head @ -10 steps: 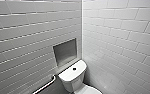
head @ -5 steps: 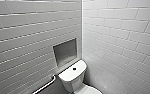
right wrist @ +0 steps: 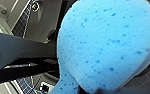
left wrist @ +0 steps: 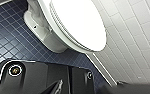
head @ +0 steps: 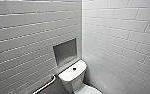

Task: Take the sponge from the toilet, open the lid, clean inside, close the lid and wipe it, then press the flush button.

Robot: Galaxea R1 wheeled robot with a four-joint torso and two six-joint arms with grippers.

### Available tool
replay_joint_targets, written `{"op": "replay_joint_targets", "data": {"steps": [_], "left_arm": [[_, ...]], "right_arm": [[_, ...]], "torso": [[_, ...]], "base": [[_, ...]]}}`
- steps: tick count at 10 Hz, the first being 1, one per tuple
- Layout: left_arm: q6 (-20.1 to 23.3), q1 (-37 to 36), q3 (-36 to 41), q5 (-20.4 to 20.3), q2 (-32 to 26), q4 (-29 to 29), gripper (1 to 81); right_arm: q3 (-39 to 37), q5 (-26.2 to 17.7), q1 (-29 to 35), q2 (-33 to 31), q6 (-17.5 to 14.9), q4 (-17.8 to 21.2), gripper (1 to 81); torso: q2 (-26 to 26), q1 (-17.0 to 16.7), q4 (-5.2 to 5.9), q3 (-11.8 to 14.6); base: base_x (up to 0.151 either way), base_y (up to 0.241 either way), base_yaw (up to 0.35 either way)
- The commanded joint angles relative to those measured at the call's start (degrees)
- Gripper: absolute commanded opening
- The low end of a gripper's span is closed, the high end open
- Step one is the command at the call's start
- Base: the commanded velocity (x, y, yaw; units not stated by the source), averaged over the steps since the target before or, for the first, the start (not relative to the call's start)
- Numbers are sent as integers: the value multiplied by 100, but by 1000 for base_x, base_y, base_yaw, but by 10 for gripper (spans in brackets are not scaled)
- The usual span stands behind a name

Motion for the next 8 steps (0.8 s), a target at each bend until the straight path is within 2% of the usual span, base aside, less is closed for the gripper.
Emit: {"op": "replay_joint_targets", "data": {"steps": [1, 7, 8], "left_arm": [[-153, -994, 370, 267, -167, -193, 811], [-197, -1512, 590, 188, -247, -352, 811], [-319, -1618, 599, 196, -264, -361, 10]], "right_arm": [[82, -316, 144, -16, -19, -25, 10], [64, -315, 153, -25, -19, -25, 10], [55, -324, 153, -25, -19, -25, 10]], "torso": [[0, 0, 0, 0], [2, 2, 0, 0], [2, 2, 0, 0]], "base": [[0, 0, 0], [0, 0, 0], [0, 0, 0]]}}
